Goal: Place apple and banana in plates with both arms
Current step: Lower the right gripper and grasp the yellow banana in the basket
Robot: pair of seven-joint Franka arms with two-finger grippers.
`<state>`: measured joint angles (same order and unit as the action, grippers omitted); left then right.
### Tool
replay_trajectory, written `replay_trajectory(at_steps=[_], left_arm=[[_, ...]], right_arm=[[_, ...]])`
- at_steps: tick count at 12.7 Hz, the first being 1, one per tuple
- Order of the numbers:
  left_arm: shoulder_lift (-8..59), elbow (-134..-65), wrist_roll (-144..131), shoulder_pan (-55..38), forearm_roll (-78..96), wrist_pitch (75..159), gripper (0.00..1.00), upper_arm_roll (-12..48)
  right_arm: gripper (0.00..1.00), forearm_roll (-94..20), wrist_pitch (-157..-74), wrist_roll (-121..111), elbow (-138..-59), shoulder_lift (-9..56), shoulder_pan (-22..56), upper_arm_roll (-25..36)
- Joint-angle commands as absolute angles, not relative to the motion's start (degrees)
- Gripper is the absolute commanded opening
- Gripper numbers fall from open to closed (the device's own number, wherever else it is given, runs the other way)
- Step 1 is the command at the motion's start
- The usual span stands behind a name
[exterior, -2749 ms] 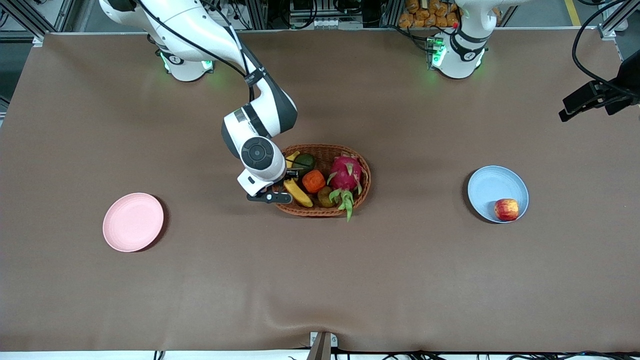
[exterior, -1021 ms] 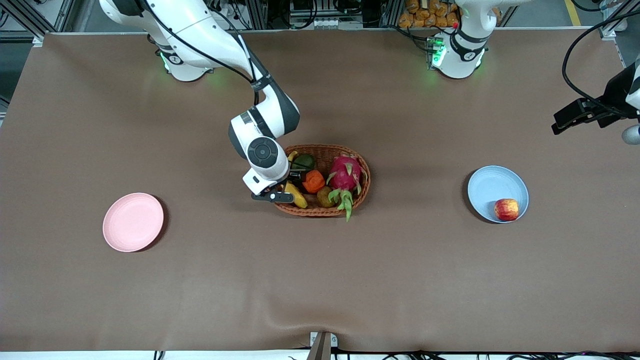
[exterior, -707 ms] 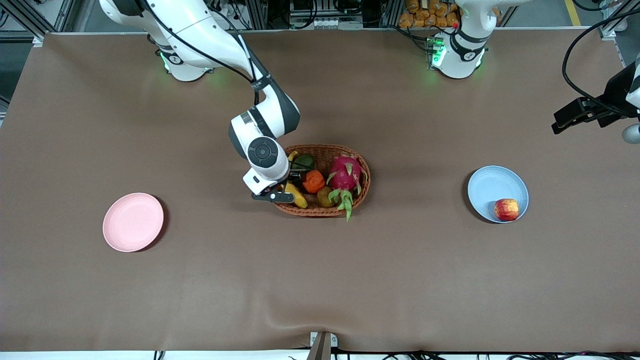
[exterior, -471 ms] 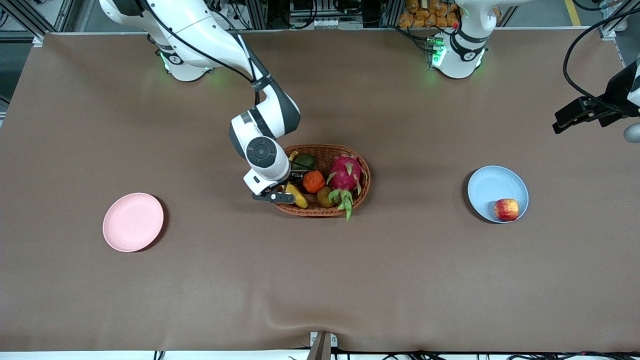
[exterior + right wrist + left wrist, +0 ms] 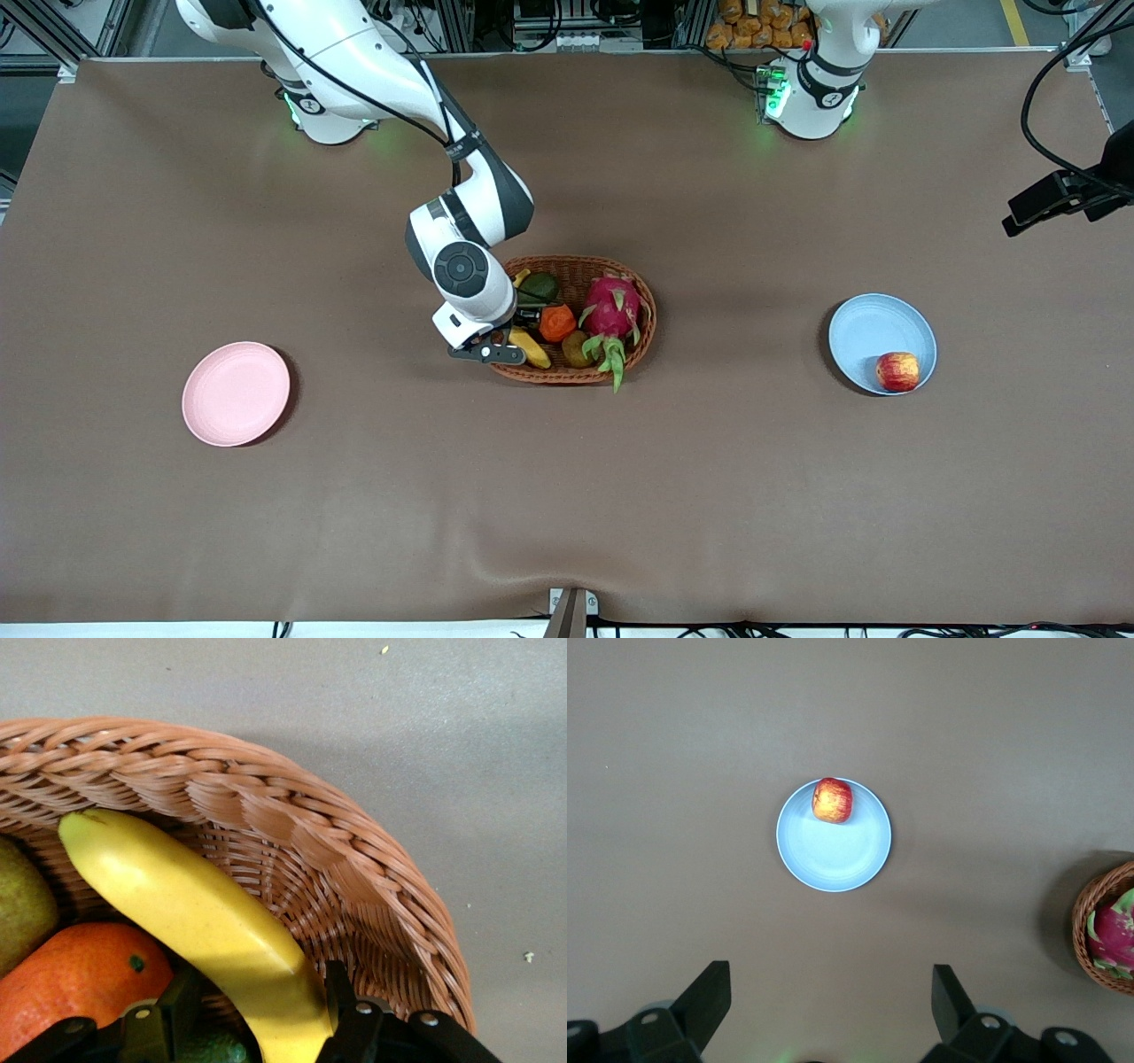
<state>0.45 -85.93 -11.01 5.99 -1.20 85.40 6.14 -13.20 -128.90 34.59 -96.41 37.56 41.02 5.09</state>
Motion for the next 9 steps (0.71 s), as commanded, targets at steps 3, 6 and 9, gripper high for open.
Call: replay_trajectory(at_steps=[3, 6, 9], left_arm=[[0.26, -86.57, -10.28, 7.38, -1.05, 86.48, 1.0, 6.33], [0.26, -86.92, -10.28, 7.29, -1.05, 86.48, 1.0, 6.33], [0.26, -87.19, -10.28, 7.29, -1.05, 86.48, 1.0, 6.33]], right_arm=[[0.65, -13.71, -130.43, 34.19, -96.5, 39.72, 41.4, 5.36], [0.19, -13.62, -131.13, 34.28, -96.42, 39.82, 41.57, 5.36], [0.0, -13.54, -130.79, 34.72, -96.07, 38.85, 40.96, 5.62]])
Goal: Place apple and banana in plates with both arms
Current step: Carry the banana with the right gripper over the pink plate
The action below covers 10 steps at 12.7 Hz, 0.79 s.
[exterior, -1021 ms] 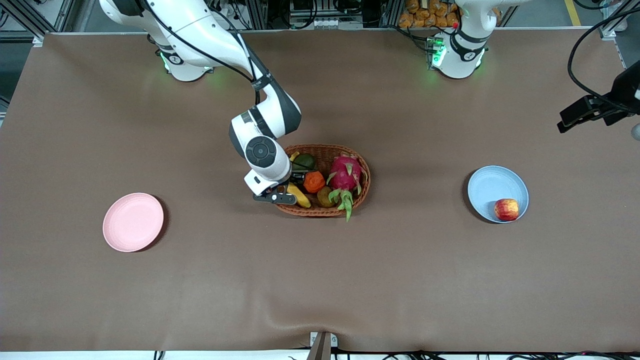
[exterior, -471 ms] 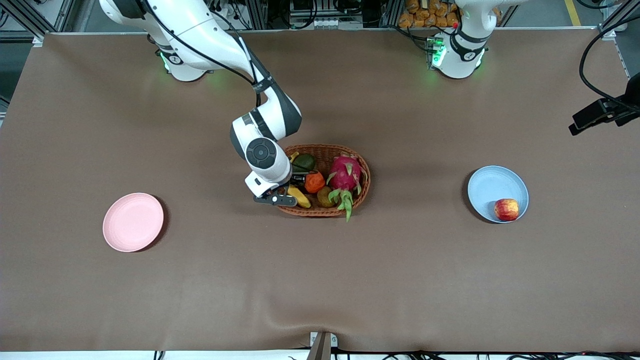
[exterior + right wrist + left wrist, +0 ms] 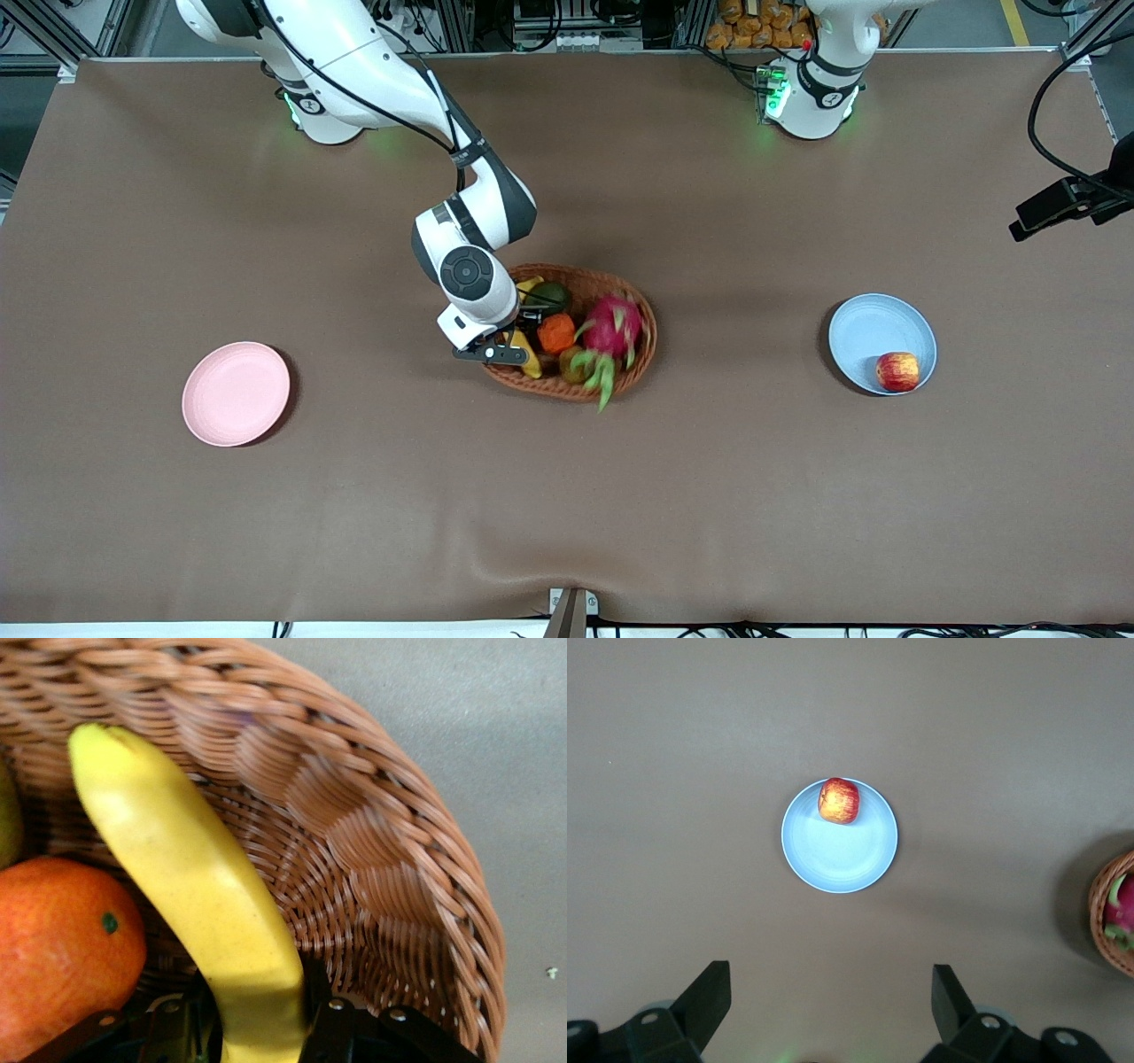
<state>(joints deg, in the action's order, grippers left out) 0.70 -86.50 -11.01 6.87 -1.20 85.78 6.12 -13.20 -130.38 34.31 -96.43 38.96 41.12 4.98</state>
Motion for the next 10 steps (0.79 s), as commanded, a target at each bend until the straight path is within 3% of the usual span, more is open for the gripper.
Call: replay_trajectory(at_steps=[1, 4, 10], left_arm=[[0.26, -87.27, -10.28, 7.29, -1.05, 86.48, 1.0, 6.33], [0.35, -87.63, -10.2, 7.29, -1.05, 86.57, 1.0, 6.33], [0.26, -87.89, -10.28, 7.21, -0.88, 86.57, 1.0, 6.33]], right_arm=[[0.0, -13.54, -130.43, 34.28, -95.98, 37.89, 40.7, 5.62], [0.0, -13.54, -128.16, 33.93, -95.72, 33.68, 39.21, 5.8], [0.0, -13.36, -113.58, 17.7, -92.99, 28.22, 28.85, 5.89]])
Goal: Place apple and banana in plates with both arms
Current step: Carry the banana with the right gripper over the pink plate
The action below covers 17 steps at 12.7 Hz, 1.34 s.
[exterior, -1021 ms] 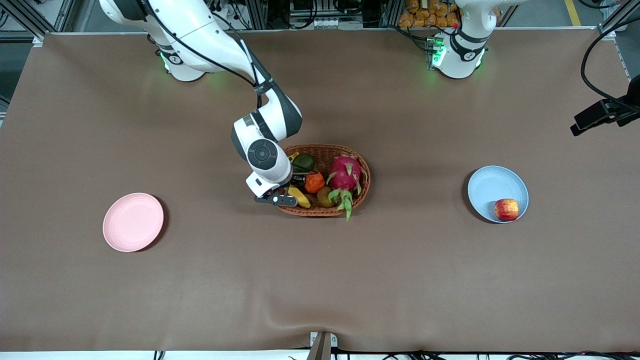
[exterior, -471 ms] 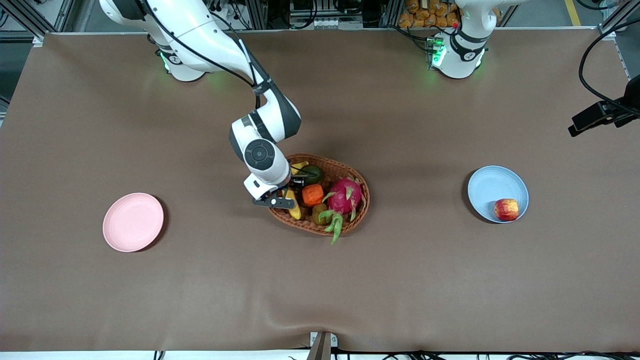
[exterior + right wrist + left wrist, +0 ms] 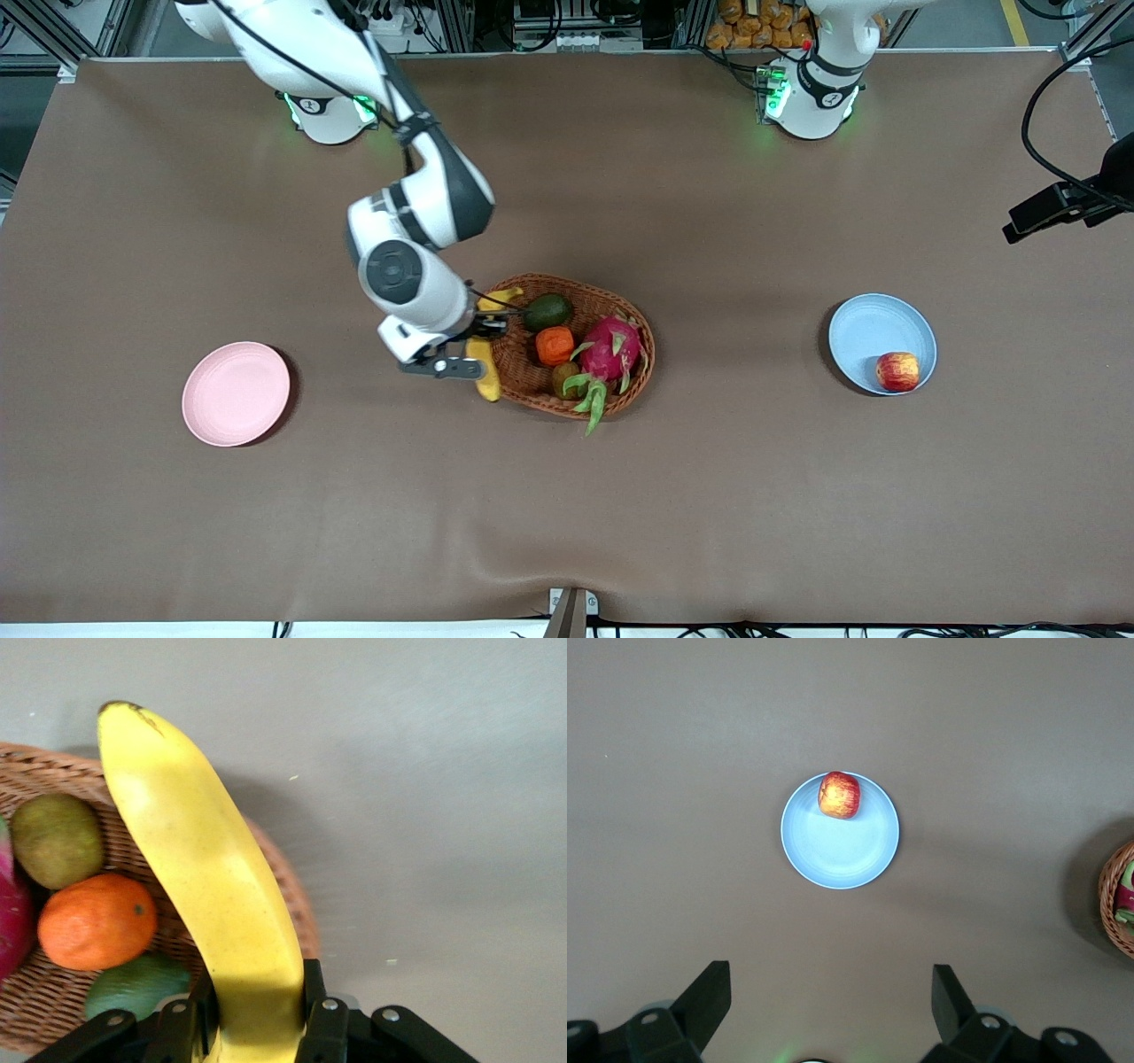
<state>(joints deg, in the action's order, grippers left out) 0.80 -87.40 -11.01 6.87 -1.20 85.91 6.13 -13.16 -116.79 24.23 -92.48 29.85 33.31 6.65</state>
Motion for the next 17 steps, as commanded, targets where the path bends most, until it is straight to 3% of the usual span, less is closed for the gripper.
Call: replay_trajectory(at_steps=[1, 10, 17], left_arm=[[0.26, -87.89, -10.46, 7.21, -0.79, 86.57, 1.0, 6.33], [0.26, -88.5, -10.81, 7.29, 0.44, 86.48, 1.0, 6.33], [0.18, -89.3, -10.81, 7.47, 0.53, 86.48, 1.0, 6.33]], right_arm=[[0.0, -13.27, -111.73, 15.14, -92.99, 27.69, 26.74, 5.89], [0.0, -8.17, -103.81, -3.05, -96.33, 23.38, 9.43, 5.89], [0.0, -8.09, -105.89, -22.92, -95.45, 28.2, -3.42, 5.8]])
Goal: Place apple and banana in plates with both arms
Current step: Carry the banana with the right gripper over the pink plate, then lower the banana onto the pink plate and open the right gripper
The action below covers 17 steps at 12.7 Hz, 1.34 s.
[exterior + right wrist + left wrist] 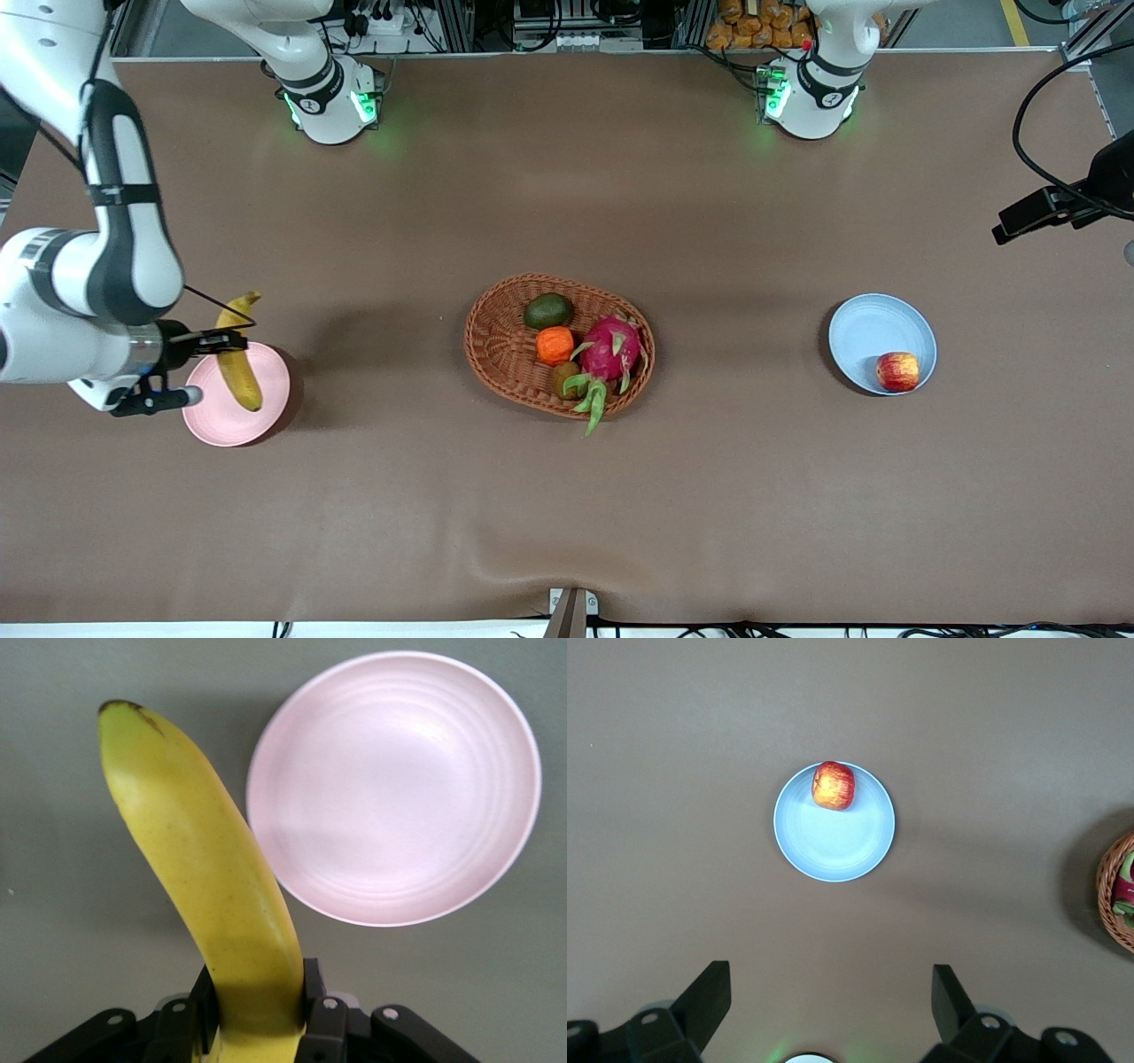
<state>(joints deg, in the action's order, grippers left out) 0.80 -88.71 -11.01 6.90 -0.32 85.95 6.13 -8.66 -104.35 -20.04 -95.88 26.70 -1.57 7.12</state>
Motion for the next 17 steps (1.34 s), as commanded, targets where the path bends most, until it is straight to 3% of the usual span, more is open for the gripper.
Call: replay_trajectory(at_steps=[1, 6, 10, 11, 12, 13, 17], left_arm=[[0.18, -89.38, -10.81, 7.47, 0.53, 86.48, 1.0, 6.33], [0.09, -89.65, -10.46, 8.26, 0.53, 86.48, 1.0, 6.33], [0.09, -89.65, -10.46, 8.26, 0.53, 86.48, 1.0, 6.33], [0.0, -89.74, -10.46, 8.26, 0.53, 86.48, 1.0, 6.33], [0.0, -89.74, -10.46, 8.26, 0.53, 86.48, 1.0, 6.33], [0.0, -89.74, -10.46, 8.26, 0.53, 86.48, 1.0, 6.33], [-0.09, -90.0, -10.46, 8.26, 0.53, 86.48, 1.0, 6.33]], right_arm=[[0.0, -8.17, -108.34, -25.38, -95.45, 29.43, -4.56, 5.8], [0.0, -8.88, -116.53, -32.86, -95.28, 34.97, -7.12, 5.71], [0.02, -8.88, -116.81, -33.4, -94.66, 35.16, -6.77, 5.63], [0.22, -8.88, -116.63, -33.31, -94.57, 34.98, -6.68, 5.62], [0.94, -9.83, -116.72, -33.22, -94.57, 35.07, -7.03, 5.54], [1.0, -11.76, -116.37, -33.31, -94.57, 34.89, -7.29, 5.54], [1.0, -12.04, -114.97, -33.22, -93.61, 33.67, -6.59, 5.45]])
